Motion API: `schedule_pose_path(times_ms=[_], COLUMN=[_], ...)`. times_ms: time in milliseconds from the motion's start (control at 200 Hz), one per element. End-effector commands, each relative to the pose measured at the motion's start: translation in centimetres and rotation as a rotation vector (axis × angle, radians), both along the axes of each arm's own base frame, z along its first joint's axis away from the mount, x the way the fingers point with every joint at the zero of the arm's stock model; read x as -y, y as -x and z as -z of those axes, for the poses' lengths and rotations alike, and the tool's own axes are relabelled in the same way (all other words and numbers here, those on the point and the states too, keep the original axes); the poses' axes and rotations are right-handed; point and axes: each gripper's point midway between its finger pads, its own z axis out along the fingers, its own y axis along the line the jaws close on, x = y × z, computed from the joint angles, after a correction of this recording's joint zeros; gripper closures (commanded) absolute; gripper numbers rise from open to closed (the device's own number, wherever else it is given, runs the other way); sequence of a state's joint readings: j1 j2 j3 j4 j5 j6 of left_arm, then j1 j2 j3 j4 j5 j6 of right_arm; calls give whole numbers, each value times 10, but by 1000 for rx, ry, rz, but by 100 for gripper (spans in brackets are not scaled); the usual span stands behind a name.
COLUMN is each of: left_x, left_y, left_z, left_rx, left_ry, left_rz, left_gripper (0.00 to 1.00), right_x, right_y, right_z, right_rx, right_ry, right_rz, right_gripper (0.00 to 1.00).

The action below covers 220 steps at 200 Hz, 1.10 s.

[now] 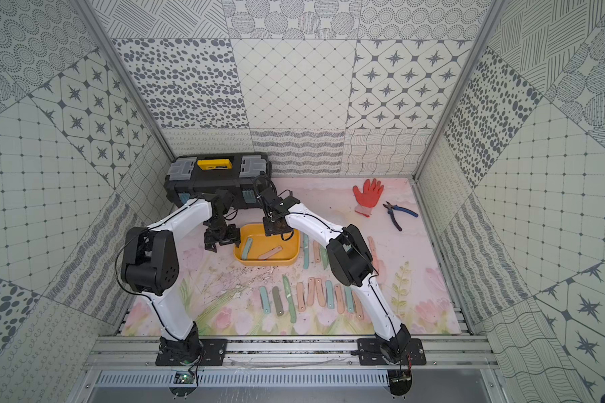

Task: Take the fruit knife out of the storage box
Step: Adjust the fruit knife in the storage box, then adjust the storage box at the center of the board.

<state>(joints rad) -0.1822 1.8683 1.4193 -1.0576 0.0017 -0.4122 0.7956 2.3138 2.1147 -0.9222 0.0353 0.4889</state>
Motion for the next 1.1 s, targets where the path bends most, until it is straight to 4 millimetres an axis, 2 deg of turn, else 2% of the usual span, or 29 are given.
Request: schedule_pose_path(times_ms=[0,185,355,560,640,700,765,810,920,1026,1096], left_x=[-1,-1,-1,0,2,4,9,13,17,18,21], left_y=[-2,-2,-1,-1,0,1,4,7,14,15,16], left_z=[-7,-7,-6,-5,-4,-2,0,3,9,14,16], left_rx=[12,11,8,8,4,-4,-16,-31,-79,-109,-128], left_ry=[0,1,3,6,12,18,23,23,23,27,45], left_rz=[-15,-16,-14,-11,-6,3,26,46,73,76,87], left_gripper=[19,19,19,21,23,28,35,40,50,63,69], right_x=[4,10,6,6,5,1,-3,-9,-6,12,28], right_y=[34,67,80,65,55,48,42,40,29,27,32], right_z=[16,35,48,67,69,68,60,49,7,-36,-56], right_rx=[-128,-233,-264,-235,-208,-189,-160,-127,3,83,122], right_ry=[49,75,104,177,179,152,118,84,7,-22,-26], right_rz=[-62,-104,-135,-108,-82,-70,-65,-70,-51,-26,-11], right_gripper=[44,43,41,43,52,59,59,55,53,51,49])
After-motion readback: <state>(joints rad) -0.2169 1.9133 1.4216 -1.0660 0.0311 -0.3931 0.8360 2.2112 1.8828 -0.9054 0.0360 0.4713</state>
